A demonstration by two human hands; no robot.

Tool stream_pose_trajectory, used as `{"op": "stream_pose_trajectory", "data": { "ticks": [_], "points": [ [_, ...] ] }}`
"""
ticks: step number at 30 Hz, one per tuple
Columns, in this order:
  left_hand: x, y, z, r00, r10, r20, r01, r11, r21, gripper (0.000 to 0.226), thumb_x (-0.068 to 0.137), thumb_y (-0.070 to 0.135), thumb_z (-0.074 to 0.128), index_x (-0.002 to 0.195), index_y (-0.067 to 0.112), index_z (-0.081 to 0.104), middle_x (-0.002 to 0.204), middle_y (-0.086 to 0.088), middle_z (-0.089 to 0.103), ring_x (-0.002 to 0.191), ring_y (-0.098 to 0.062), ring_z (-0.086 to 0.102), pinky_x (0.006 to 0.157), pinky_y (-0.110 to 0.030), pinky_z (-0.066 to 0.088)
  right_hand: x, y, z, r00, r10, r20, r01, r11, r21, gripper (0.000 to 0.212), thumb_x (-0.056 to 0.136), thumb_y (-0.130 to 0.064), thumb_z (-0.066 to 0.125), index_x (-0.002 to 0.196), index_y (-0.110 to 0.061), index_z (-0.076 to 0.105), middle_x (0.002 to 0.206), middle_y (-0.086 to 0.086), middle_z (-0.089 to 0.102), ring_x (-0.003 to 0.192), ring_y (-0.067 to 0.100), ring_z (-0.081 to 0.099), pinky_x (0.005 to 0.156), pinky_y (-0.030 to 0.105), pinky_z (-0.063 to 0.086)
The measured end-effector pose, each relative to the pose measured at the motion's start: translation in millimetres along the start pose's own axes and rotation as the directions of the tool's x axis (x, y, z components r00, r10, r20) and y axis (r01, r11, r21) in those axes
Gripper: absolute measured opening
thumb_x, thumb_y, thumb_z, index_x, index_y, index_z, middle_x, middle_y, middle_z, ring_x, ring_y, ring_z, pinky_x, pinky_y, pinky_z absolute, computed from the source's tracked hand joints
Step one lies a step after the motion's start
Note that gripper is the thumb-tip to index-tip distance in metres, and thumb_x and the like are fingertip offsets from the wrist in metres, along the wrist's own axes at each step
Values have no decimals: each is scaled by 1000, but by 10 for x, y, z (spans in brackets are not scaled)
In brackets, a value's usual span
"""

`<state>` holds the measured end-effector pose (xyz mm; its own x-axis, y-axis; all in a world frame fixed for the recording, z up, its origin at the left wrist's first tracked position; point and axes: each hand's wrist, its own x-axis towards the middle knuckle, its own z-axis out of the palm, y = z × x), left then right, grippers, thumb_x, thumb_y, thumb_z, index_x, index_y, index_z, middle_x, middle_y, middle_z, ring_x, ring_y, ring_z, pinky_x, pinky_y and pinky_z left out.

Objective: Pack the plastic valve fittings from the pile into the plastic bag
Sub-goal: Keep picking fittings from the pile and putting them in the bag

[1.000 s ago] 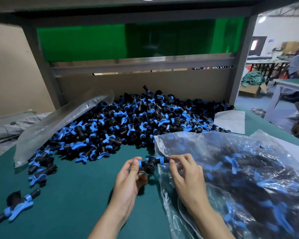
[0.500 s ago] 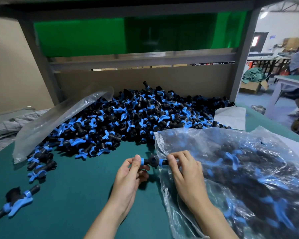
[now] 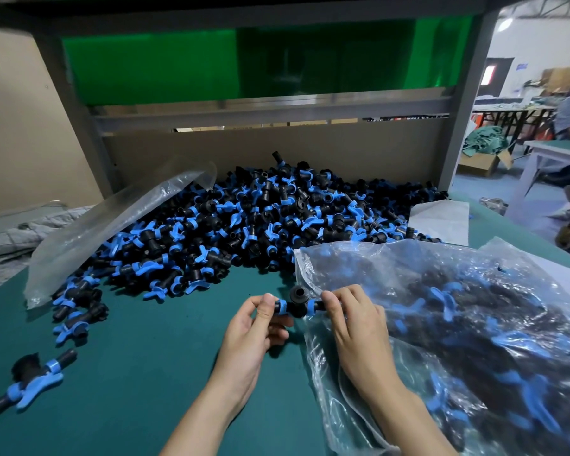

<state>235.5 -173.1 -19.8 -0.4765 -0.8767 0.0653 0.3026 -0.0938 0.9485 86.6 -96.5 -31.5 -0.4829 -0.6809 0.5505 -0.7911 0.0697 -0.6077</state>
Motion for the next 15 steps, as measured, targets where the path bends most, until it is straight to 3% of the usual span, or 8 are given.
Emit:
{"op": "stream_pose_trajectory", "data": {
  "ticks": [5,15],
  "points": [
    [-10,-13,-15,1000,23,-2,-23,999,38,39,84,46,59,102,12,67,67,-3,58,63,-10,52,61,-22,47,-2,7,1,1000,10,-4,-10,1000,16,37,99,-54,28,89,-34,56,90,-16,48,82,5,48,82,33,35],
    [-8,2,-19,1000,19,11,-19,1000,1,25,84,42,62,91,22,73,70,-1,58,61,-10,50,61,-21,46,-9,-2,-3,1000,16,-6,-16,1000,13,28,99,-54,30,88,-39,51,90,-18,47,81,3,48,79,29,30]
  ]
}}
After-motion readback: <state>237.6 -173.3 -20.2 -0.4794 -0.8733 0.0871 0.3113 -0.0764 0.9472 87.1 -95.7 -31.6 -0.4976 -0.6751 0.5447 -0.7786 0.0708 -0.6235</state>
